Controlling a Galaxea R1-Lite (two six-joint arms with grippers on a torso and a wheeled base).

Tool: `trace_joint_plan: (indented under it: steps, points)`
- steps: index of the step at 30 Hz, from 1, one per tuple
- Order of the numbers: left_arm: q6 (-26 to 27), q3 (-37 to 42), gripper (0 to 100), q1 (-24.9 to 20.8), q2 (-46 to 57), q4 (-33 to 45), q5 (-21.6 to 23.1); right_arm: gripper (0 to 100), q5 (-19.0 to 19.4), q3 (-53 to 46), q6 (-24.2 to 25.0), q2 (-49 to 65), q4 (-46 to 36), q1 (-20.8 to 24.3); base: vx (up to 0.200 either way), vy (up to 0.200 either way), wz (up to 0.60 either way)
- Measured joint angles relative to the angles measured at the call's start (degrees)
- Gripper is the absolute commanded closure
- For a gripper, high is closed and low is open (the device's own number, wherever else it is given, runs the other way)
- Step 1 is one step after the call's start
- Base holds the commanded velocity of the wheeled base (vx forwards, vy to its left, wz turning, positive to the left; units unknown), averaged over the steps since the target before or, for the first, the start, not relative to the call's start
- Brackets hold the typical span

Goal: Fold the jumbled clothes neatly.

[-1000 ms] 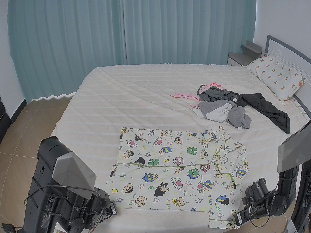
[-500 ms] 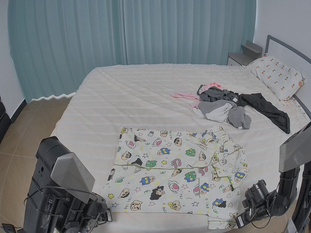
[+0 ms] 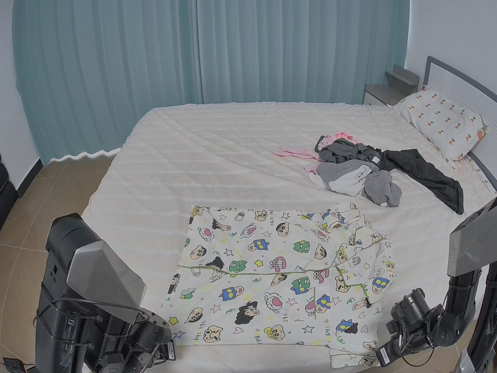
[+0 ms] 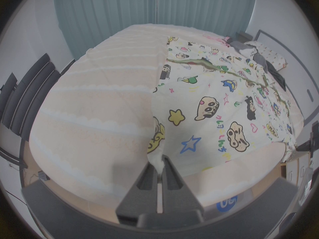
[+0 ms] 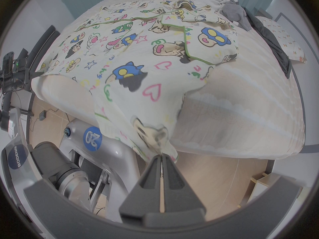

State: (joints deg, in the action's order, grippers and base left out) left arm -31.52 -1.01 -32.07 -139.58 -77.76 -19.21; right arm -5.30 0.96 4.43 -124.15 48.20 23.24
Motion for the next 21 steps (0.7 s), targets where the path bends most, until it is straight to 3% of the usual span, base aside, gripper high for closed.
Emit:
trace_joint_plan:
  steps: [21]
  points:
    - [-0.09,0.0,100,-3.29,5.0,13.49,0.77,100,-0.02,0.05,-0.3,0.22,-0.3,0.41,0.0,0.0,0.0]
